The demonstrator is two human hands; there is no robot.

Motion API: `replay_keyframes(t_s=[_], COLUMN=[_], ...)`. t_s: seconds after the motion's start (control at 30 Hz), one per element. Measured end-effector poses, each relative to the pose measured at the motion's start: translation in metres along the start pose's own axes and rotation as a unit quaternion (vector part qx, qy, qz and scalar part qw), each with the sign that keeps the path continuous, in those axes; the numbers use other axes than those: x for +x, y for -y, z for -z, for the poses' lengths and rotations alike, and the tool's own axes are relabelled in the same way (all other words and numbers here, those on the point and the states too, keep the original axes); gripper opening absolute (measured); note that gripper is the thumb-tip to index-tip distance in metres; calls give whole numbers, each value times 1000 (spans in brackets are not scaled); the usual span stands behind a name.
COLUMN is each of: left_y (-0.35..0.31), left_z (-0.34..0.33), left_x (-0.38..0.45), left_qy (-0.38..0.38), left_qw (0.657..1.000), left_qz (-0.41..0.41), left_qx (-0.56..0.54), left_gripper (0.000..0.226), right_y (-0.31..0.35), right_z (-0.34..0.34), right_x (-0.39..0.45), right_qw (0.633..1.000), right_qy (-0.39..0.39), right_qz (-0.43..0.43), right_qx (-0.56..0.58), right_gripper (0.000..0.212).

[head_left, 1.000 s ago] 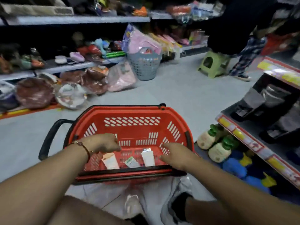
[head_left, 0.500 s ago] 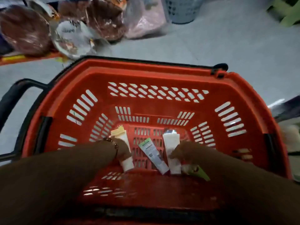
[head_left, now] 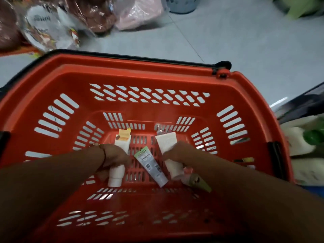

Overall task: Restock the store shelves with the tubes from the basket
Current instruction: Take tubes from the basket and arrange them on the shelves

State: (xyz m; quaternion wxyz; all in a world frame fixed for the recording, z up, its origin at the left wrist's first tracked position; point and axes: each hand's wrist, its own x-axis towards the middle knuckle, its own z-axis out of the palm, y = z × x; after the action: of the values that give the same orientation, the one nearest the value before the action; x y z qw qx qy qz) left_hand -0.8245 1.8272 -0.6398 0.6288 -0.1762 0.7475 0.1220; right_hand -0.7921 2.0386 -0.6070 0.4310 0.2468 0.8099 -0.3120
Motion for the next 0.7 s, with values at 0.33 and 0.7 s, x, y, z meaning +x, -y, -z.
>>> replay_keyframes(t_s=[0.33,0.7], left_y=[-10,-24], left_z=[9,-118], left_x=[-204,-411], left_qy=[163,289], left_qw=[927,705], left_qz=[-225,-500], left_qx=[-253,-412], left_gripper=[40,52], right_y=[-6,-138], right_z=[85,109], right_x=[-202,-381], right_qw=[939,590], right_qy=[100,217], right_qz=[6,317], right_qx=[330,710], right_gripper=[35,59])
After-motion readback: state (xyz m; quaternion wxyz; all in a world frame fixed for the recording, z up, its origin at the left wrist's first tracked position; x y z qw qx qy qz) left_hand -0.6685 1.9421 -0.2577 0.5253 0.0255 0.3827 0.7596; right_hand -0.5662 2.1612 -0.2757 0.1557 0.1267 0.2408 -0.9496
